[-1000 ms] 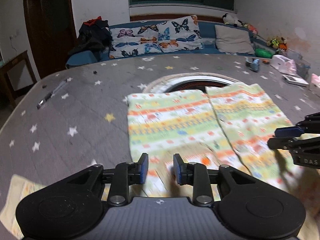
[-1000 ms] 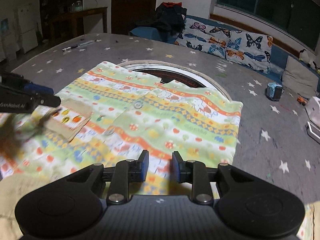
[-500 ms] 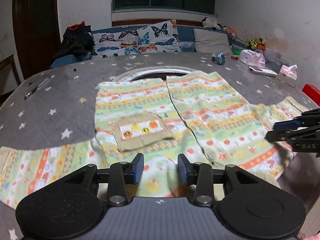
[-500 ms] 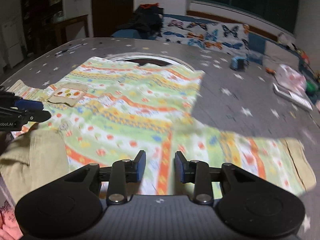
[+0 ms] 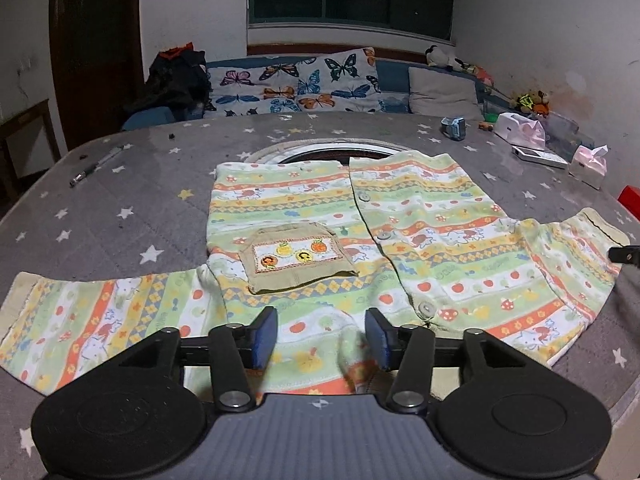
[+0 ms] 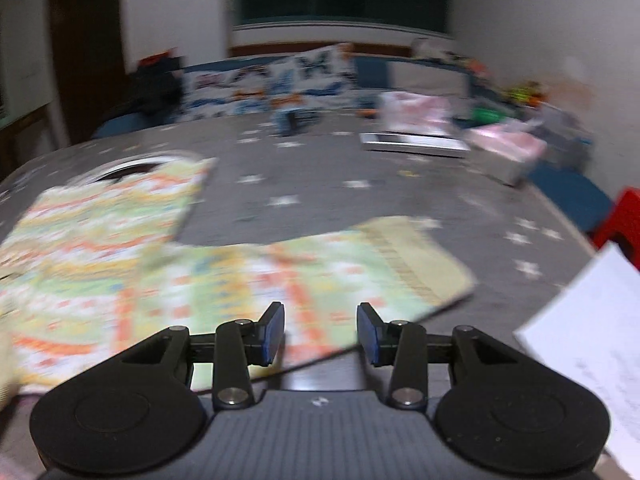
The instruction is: Fold clothes
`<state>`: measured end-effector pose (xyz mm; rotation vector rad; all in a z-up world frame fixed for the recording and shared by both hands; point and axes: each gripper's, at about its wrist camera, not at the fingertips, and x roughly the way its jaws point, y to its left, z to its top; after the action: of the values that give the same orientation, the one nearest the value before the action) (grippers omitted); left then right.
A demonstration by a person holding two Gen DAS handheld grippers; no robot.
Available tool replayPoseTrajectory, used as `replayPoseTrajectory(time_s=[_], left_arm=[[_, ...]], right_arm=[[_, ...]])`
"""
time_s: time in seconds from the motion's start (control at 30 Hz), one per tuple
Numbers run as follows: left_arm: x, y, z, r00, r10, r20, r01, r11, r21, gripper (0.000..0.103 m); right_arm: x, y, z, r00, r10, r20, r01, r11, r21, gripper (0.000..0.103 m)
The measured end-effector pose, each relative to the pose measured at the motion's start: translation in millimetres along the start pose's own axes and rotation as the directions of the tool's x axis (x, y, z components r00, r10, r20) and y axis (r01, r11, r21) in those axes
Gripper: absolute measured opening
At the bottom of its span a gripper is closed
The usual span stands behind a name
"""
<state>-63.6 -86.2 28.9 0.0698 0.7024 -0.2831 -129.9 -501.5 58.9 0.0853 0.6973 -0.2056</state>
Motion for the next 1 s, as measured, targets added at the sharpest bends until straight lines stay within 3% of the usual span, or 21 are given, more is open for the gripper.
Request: replayPoseTrajectory(time_s=[0.23, 0.63, 0.73, 0.8, 0.87, 1.0], left_arm=[[-2.0, 1.1, -1.9, 1.000, 0.020, -0.010, -0.020, 1.000, -0.018, 0.061], [-4.1, 1.7, -3.6, 0.999, 0.042, -0.023, -0.043, 0.998, -0.036, 0.071], [-4.5, 1.4, -4.3, 0.999, 0.043, -0.023, -0.044, 0.998, -0.038, 0.072], [-4.6, 1.6, -4.3, 0.999, 0.043, -0.025, -0.044, 0.998, -0.043, 0.072], [-5.3, 1.9, -4.2, 0.999, 0.044, -0.024, -0.045, 0.998, -0.047, 0.072], [-7.5, 4.5, -3.9, 0.998, 0.052, -0.020, -0.053, 0.997, -0.055, 0.077]], right_arm=[[16.3, -55.7, 4.0, 0.992, -0.129, 0.011, 0.126, 0.980, 0.152, 0.042], [37.6, -74.3, 8.2, 0.992, -0.126, 0.011, 0.121, 0.971, 0.205, 0.040], [37.4, -72.4, 8.6, 0.993, -0.118, 0.014, 0.112, 0.972, 0.207, 0.035], [36.2, -72.2, 8.4, 0.995, -0.100, 0.019, 0.093, 0.973, 0.211, 0.021], [34.2, -72.2, 8.1, 0.997, -0.072, 0.023, 0.065, 0.973, 0.220, 0.013], [21.3, -64.6, 10.2, 0.997, -0.046, 0.068, 0.031, 0.976, 0.216, 0.008]])
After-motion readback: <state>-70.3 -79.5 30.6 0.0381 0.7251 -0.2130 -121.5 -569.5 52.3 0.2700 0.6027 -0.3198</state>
